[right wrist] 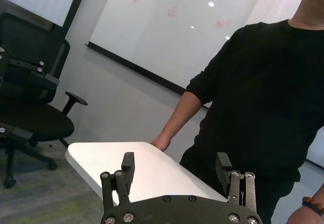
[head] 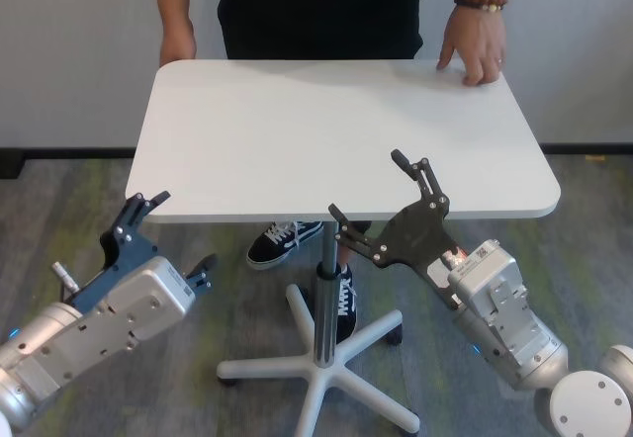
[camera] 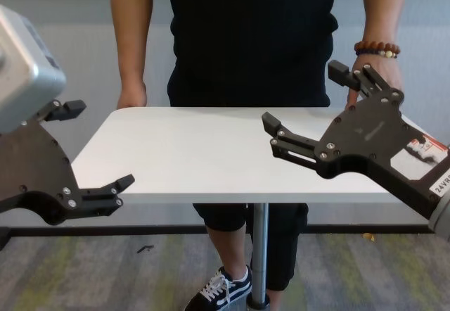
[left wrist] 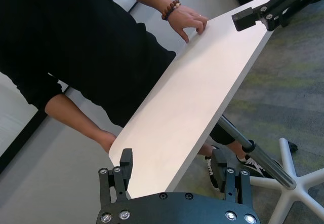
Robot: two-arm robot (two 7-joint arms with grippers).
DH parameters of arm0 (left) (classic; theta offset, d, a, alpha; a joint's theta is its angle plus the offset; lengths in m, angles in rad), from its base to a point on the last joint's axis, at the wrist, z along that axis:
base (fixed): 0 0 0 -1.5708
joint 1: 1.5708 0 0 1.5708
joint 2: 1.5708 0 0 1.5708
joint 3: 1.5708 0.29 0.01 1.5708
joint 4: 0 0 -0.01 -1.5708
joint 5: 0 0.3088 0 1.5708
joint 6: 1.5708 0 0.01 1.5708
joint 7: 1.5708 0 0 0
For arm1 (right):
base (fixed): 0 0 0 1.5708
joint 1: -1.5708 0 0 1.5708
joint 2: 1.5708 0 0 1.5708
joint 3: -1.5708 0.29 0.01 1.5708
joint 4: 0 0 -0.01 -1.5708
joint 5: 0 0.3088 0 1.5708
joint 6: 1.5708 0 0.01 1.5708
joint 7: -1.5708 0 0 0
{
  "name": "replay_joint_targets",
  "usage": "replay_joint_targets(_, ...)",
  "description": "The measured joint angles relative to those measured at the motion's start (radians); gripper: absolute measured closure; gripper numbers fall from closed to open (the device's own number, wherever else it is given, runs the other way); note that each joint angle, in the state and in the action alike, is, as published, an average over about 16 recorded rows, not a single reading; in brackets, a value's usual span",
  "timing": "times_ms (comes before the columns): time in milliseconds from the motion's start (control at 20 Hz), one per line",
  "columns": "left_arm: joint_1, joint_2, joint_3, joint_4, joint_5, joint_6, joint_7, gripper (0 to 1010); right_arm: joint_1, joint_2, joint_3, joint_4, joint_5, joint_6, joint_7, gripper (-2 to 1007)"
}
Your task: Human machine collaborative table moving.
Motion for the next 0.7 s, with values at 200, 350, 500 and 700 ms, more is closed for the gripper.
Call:
replay_joint_targets(200,0.000,0.000,0.000,0.000,0.000,0.000,0.000,10,0.000,0.000,0.000,0.000,0.000,0.000,0.000,0)
replay_joint_targets(350,0.000,0.000,0.000,0.000,0.000,0.000,0.000,10,0.000,0.000,0.000,0.000,0.000,0.000,0.000,0)
replay_joint_targets(500,0.000,0.000,0.000,0.000,0.000,0.000,0.000,10,0.000,0.000,0.000,0.000,0.000,0.000,0.000,0)
replay_joint_targets(700,0.000,0.000,0.000,0.000,0.000,0.000,0.000,10,0.000,0.000,0.000,0.000,0.000,0.000,0.000,0)
